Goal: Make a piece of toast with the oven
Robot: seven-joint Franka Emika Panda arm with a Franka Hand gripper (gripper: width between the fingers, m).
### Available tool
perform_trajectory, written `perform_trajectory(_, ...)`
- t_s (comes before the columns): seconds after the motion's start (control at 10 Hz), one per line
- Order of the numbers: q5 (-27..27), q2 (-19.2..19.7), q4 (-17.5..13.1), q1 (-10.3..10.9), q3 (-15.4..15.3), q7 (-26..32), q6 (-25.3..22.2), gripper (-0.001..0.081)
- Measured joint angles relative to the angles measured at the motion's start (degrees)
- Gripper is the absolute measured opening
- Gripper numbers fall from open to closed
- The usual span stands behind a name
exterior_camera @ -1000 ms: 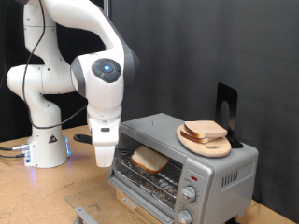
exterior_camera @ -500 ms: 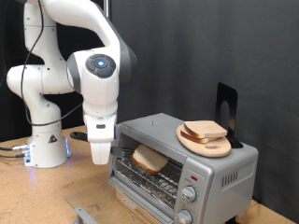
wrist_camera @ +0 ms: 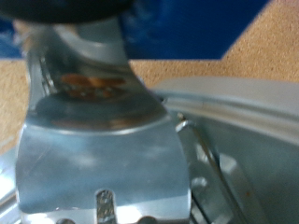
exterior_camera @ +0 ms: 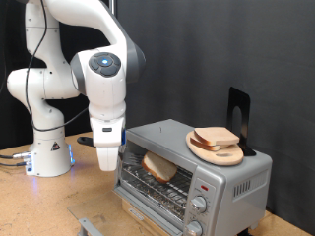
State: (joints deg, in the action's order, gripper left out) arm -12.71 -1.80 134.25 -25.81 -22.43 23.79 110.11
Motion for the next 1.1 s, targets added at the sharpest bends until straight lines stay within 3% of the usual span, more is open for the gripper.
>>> perform_trajectory(0.6, 4.1, -1.1, 4.3, -1.2, 1.2, -3.9, -2.0, 0.0393)
perform_trajectory(0.8, 3.4, -3.2, 6.6, -2.0, 2.4, -2.7, 0.0, 0.0393)
perform_trajectory(1.0, -0.6, -7.7, 10.1, -2.2, 3.8, 1.1, 4.4, 0.0393)
perform_trajectory(1.1, -0.2, -7.4, 10.0, -2.2, 3.8, 1.0, 3.6, 0.0393)
